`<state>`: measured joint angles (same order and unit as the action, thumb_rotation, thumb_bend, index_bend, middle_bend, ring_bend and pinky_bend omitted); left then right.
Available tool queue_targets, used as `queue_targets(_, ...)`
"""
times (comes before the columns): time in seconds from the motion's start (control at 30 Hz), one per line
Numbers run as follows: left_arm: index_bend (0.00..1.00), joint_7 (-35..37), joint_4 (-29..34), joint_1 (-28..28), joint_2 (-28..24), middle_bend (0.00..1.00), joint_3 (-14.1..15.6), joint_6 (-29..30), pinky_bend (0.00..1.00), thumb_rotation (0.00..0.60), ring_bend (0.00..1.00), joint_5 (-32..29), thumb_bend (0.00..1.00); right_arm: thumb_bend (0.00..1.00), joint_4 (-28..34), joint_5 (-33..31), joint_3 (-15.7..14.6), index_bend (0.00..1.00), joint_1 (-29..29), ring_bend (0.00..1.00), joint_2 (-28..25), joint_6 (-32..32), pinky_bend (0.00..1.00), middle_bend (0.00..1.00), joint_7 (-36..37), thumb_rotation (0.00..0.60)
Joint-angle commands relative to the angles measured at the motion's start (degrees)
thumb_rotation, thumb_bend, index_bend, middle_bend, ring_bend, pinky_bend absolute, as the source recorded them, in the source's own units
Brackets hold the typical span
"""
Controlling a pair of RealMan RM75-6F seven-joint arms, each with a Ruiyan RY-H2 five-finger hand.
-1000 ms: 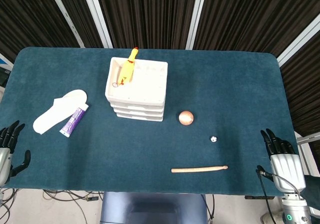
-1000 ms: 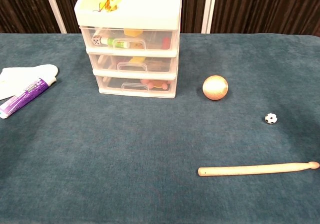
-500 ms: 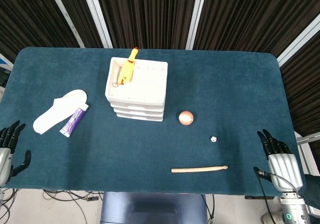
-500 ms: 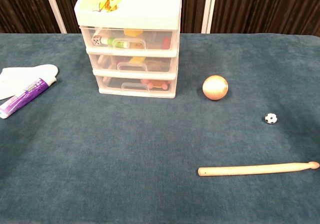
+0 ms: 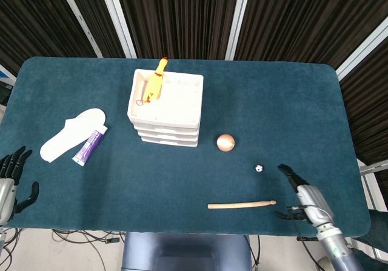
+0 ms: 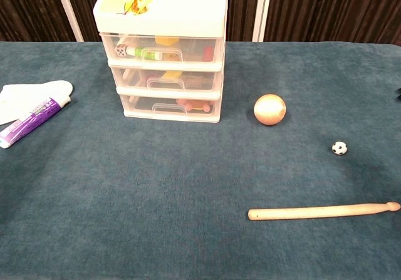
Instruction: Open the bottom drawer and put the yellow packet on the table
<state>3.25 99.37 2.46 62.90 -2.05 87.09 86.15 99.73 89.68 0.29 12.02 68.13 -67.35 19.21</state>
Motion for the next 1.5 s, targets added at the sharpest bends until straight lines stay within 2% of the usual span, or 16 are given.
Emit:
queue_targets(0.03,0.03,0.3,0.1,0.1,-0.1,0.00,-0.1,-0.2,0.00,0.600,0.00,-0.3,0.51,0.08,-0.7,-0.9,0.5,0.02,5.2,0.21,2.7,6.8,0.26,0.11,4.5,0.600)
queue_targets(0.23,0.03,0.8,0.1,0.2,-0.3,0.00,-0.3,-0.6,0.00,0.600,0.00,-0.7,0.51,0.11,-1.9,-5.3,4.1,0.02,10.0,0.31,8.9,11.6,0.39,0.19,2.0,0.600)
queue_targets(0.37,0.03,1.1,0.2,0.3,-0.4,0.00,-0.4,-0.8,0.00,0.600,0.00,-1.0,0.51,0.13,-2.8,-10.4,7.2,0.00,12.6,0.45,14.3,13.3,0.52,0.34,-0.9,0.600)
queue_targets(0.43,0.03,1.3,0.2,0.3,-0.5,0.00,-0.4,-0.9,0.00,0.600,0.00,-1.2,0.51,0.14,-3.4,-12.7,8.3,0.00,14.0,0.54,16.4,14.5,0.61,0.43,-2.1,0.600)
queue_targets(0.57,0.03,1.4,0.3,0.4,-0.6,0.00,-0.5,-1.1,0.00,0.600,0.00,-1.6,0.51,0.19,-5.0,-16.4,10.0,0.00,17.5,0.65,19.2,18.9,0.74,0.53,-3.2,0.600)
queue_targets(0.67,0.03,1.4,0.5,0.5,-0.7,0.00,-0.5,-1.6,0.00,0.600,0.00,-1.9,0.51,0.24,-7.7,-19.1,11.9,0.00,20.3,0.77,24.1,19.3,0.84,0.67,-6.2,0.600)
queue_targets(0.73,0.03,1.5,0.5,0.6,-0.8,0.00,-0.5,-1.7,0.00,0.600,0.00,-1.9,0.51,0.32,-8.4,-20.5,12.6,0.00,21.1,0.85,25.8,19.1,0.90,0.77,-7.4,0.600)
queue_targets(0.8,0.03,1.7,0.6,0.6,-0.8,0.00,-0.6,-1.7,0.00,0.600,0.00,-2.2,0.51,0.40,-9.1,-22.1,13.3,0.00,22.1,0.89,27.5,19.1,0.94,0.81,-8.8,0.600)
queue_targets(0.9,0.03,1.9,0.7,0.6,-0.9,0.00,-0.7,-2.0,0.00,0.600,0.00,-2.5,0.51,0.47,-10.3,-23.8,14.1,0.00,23.2,0.93,29.7,18.6,0.97,0.85,-10.7,0.600)
queue_targets(1.0,0.03,2.1,0.8,0.7,-1.0,0.00,-0.8,-2.3,0.00,0.600,0.00,-2.9,0.51,0.50,-11.9,-25.8,15.2,0.00,24.4,0.94,32.4,17.7,0.98,0.86,-12.5,0.600)
queue_targets(1.13,0.03,2.3,1.2,0.9,-1.3,0.00,-0.8,-2.8,0.00,0.600,0.00,-3.3,0.51,0.50,-16.5,-30.0,17.9,0.00,27.3,0.96,38.2,17.9,1.00,0.87,-13.6,0.600)
queue_targets(1.5,0.03,2.9,1.6,1.2,-1.8,0.00,-0.7,-4.1,0.00,0.600,0.00,-4.0,0.51,0.51,-21.5,-32.9,20.7,0.00,29.9,0.98,43.5,18.0,1.00,0.90,-12.5,0.600)
